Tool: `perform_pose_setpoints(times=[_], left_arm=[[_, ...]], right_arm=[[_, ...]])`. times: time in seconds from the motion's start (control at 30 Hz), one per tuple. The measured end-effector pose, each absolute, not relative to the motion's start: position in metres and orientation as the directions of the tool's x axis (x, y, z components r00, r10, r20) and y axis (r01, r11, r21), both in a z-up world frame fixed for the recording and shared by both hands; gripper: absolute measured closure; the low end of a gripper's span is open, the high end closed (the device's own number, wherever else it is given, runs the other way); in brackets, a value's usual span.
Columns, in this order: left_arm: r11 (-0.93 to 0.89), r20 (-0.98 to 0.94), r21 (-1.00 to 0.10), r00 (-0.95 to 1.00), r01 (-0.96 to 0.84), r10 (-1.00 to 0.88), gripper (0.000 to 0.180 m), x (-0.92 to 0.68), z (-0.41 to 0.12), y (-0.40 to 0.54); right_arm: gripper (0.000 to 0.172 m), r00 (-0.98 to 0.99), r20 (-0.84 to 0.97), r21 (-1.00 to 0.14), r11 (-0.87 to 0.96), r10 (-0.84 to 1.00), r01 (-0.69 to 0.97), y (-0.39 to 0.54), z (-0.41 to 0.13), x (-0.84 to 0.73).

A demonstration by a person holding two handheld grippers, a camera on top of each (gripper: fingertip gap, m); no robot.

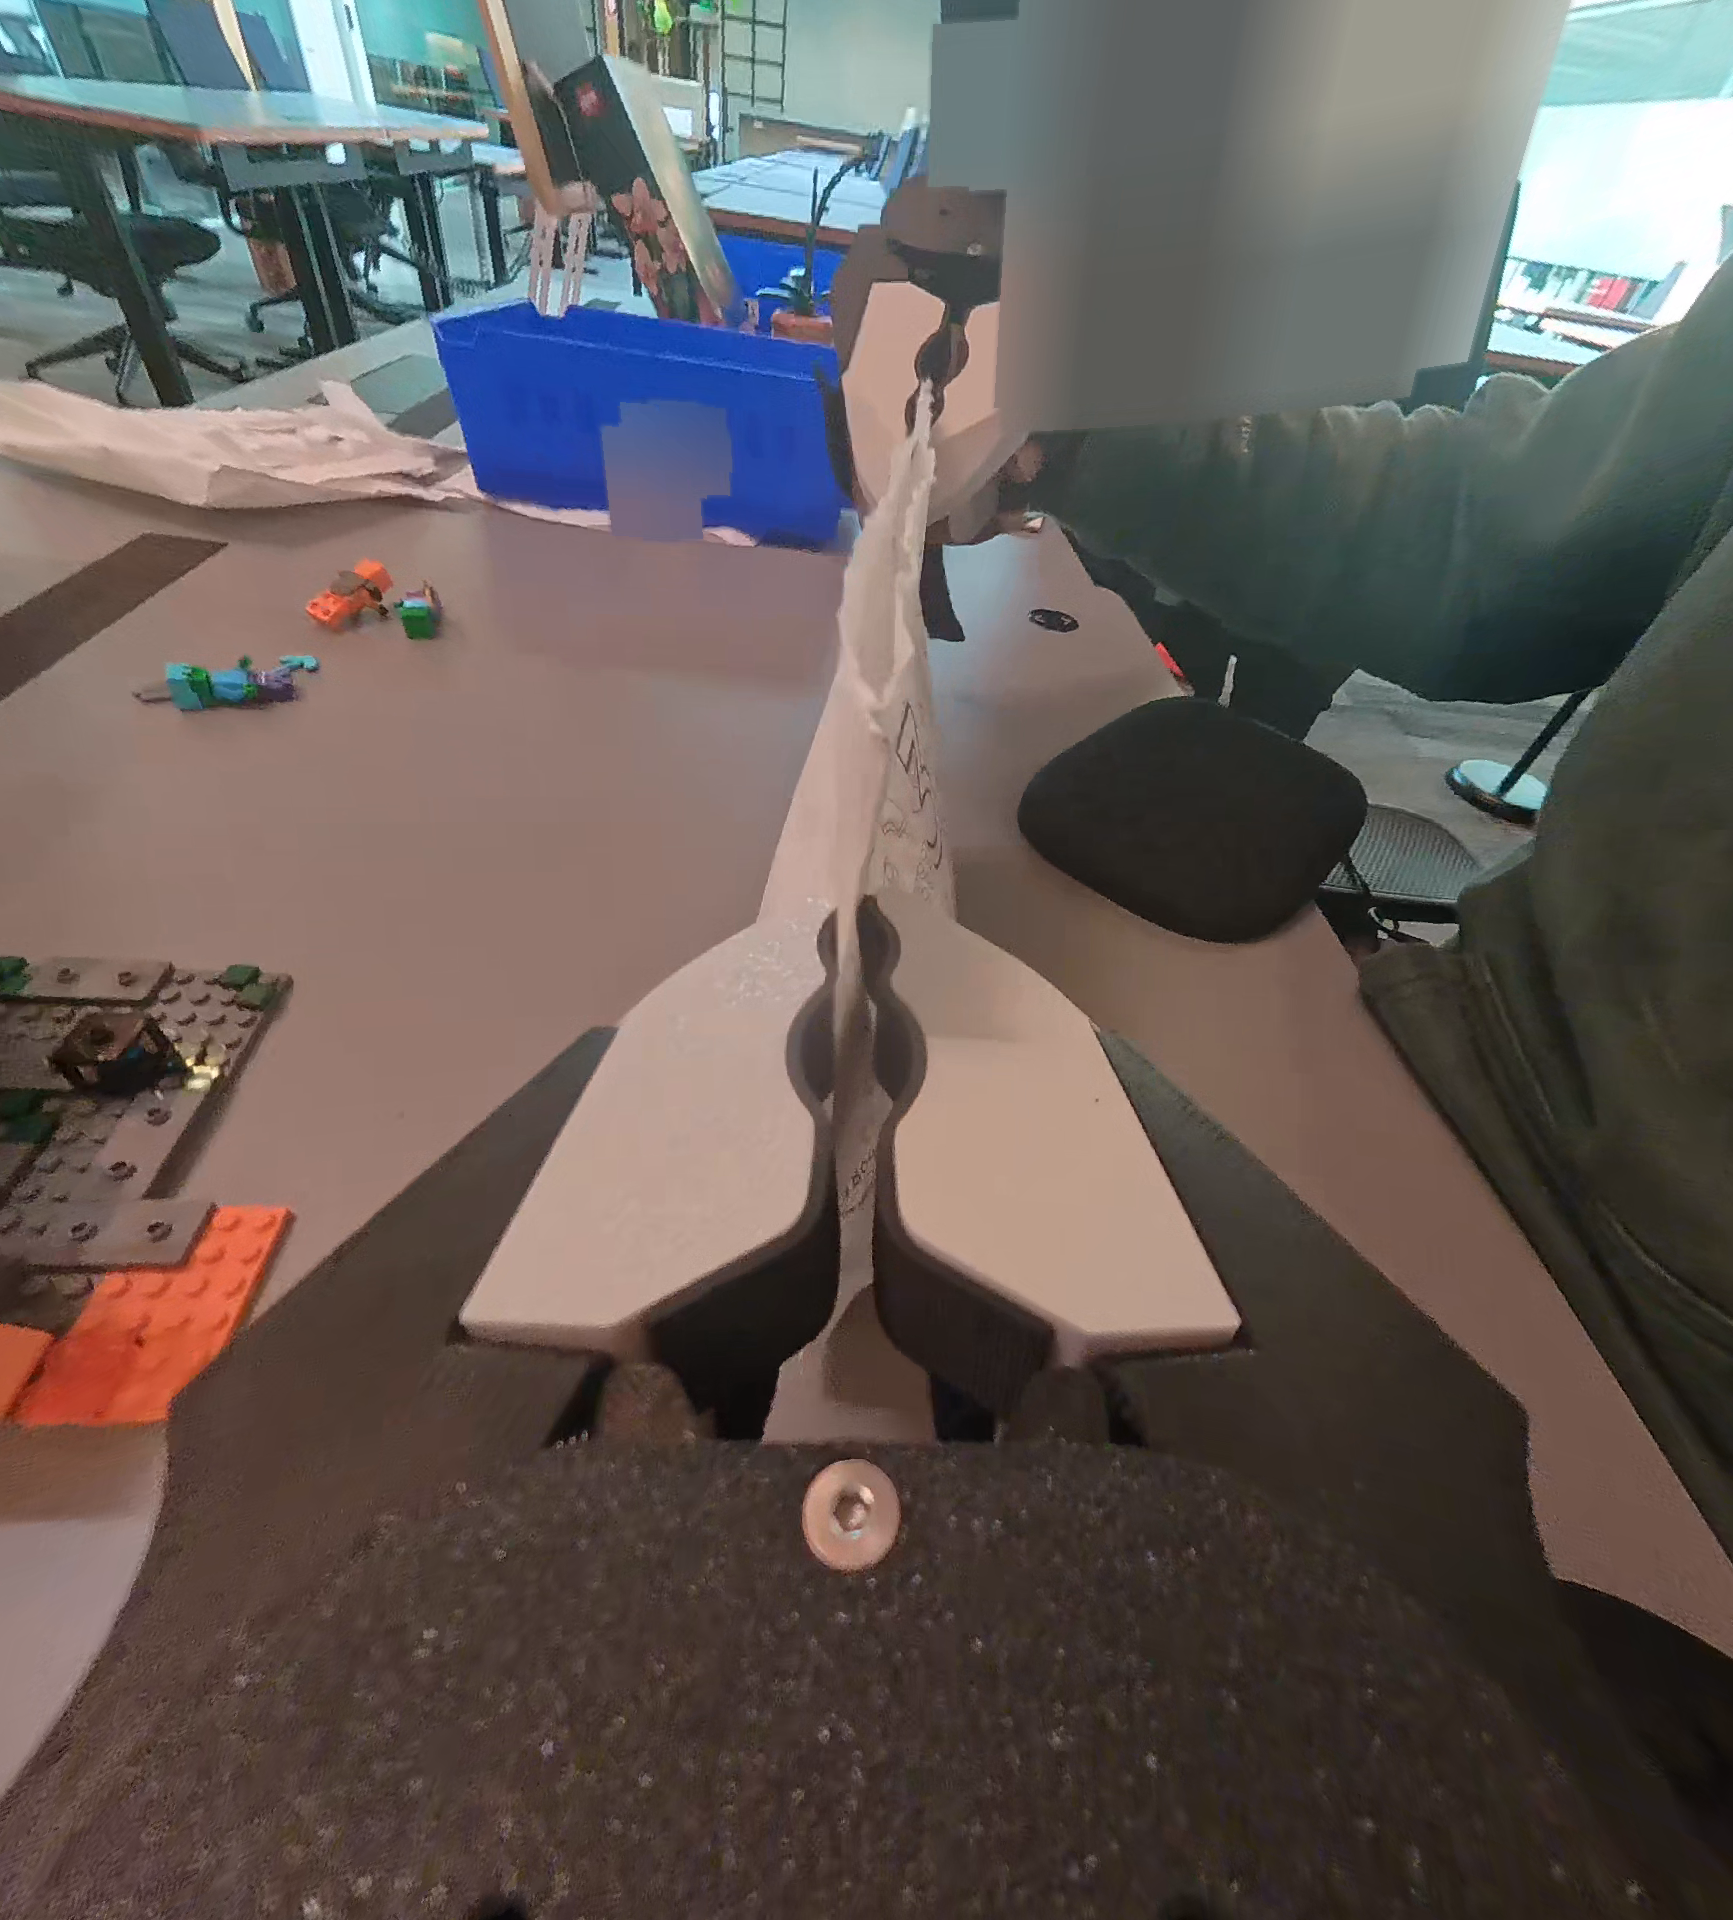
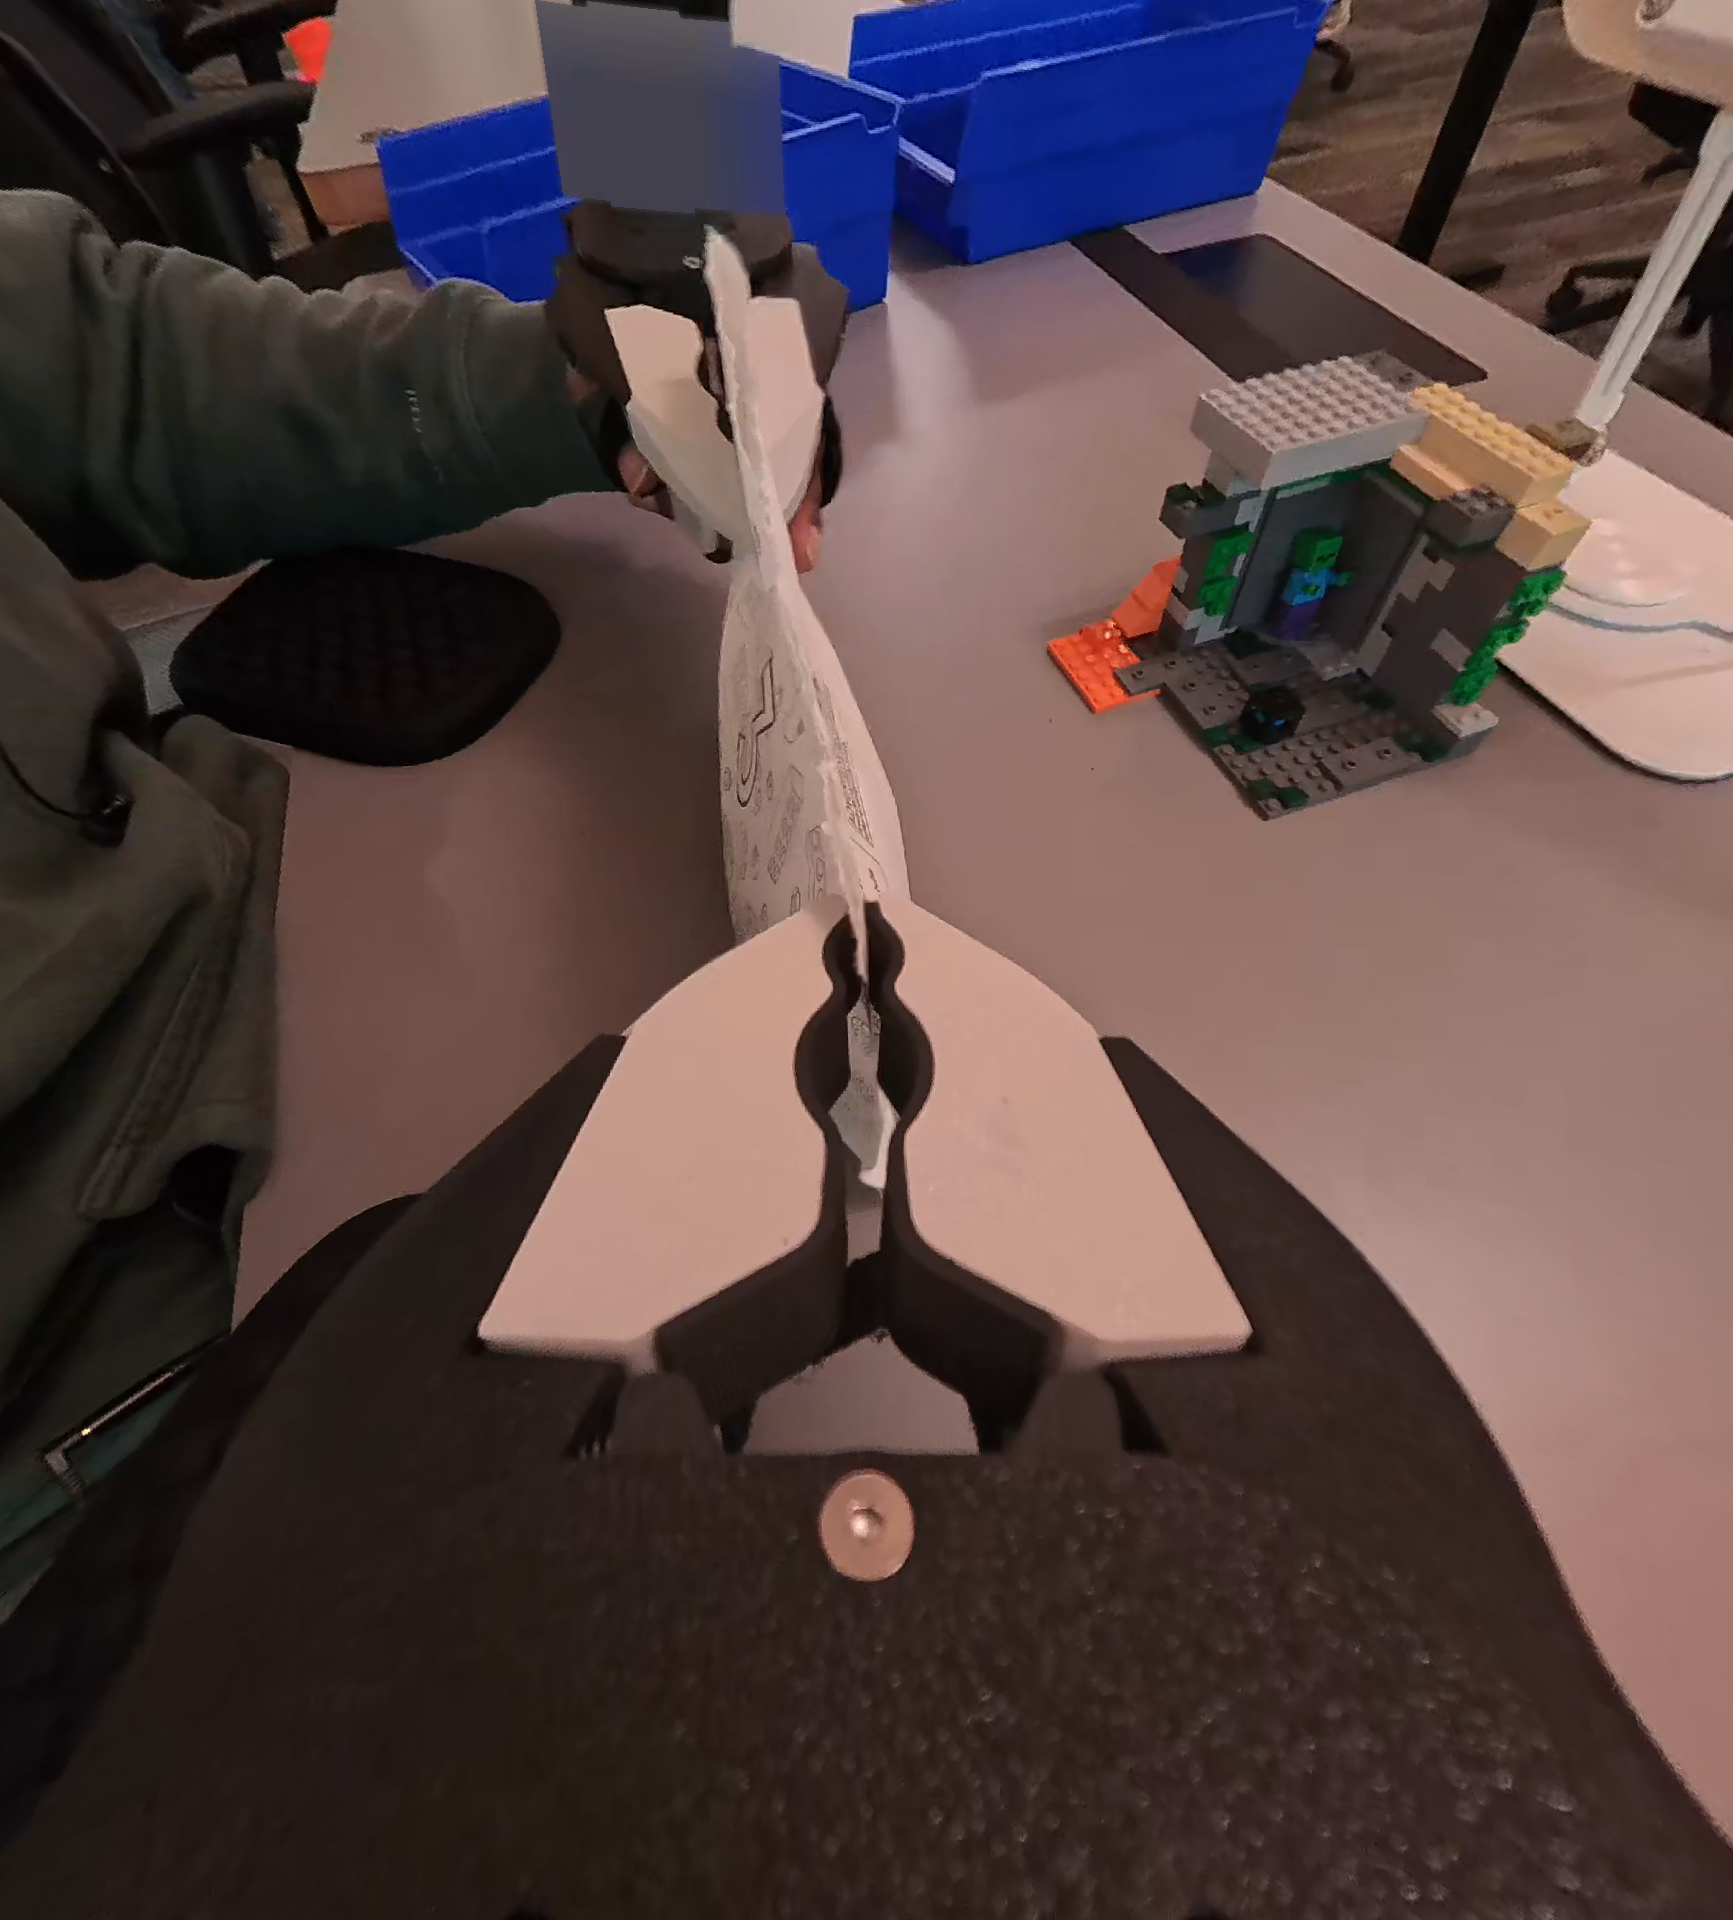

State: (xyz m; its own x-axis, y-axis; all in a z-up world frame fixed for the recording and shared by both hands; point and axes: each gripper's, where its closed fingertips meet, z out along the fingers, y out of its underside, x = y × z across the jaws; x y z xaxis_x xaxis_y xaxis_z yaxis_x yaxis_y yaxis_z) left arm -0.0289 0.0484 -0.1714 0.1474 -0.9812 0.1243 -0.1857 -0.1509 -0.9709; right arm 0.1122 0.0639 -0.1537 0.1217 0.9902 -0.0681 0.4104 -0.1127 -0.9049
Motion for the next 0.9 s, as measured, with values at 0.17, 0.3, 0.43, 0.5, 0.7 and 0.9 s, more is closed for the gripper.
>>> perform_pose_setpoints(times=[0.17,0.3,0.43,0.5,0.7,0.9], left_arm=[[-0.223,0.179,-0.959,0.236,-0.174,-0.955,0.180,-0.035,-0.180,0.054],[-0.205,0.159,-0.970,0.302,-0.130,-0.940,0.165,-0.048,-0.171,0.057],[-0.168,0.104,-0.973,0.350,-0.157,-0.931,0.169,-0.054,-0.165,0.063],[-0.154,0.072,-0.965,0.353,-0.210,-0.933,0.180,-0.058,-0.166,0.063],[-0.195,0.105,-0.959,0.378,-0.207,-0.920,0.180,-0.070,-0.156,0.052],[-0.180,0.073,-0.967,0.476,-0.183,-0.876,0.180,-0.100,-0.120,0.035]], right_arm=[[0.172,0.191,-0.148,-0.897,-0.214,0.970,0.387,0.080,-0.158,0.109],[0.172,0.198,-0.150,-0.886,-0.221,0.969,0.407,0.084,-0.158,0.101],[0.172,0.168,-0.130,-0.881,-0.192,0.977,0.433,0.086,-0.159,0.090],[0.172,0.164,-0.124,-0.875,-0.186,0.979,0.448,0.088,-0.159,0.088],[0.172,0.115,-0.186,-0.879,-0.218,0.976,0.425,0.085,-0.154,0.077],[0.165,0.103,-0.210,-0.892,-0.233,0.972,0.388,0.082,-0.139,0.053]])
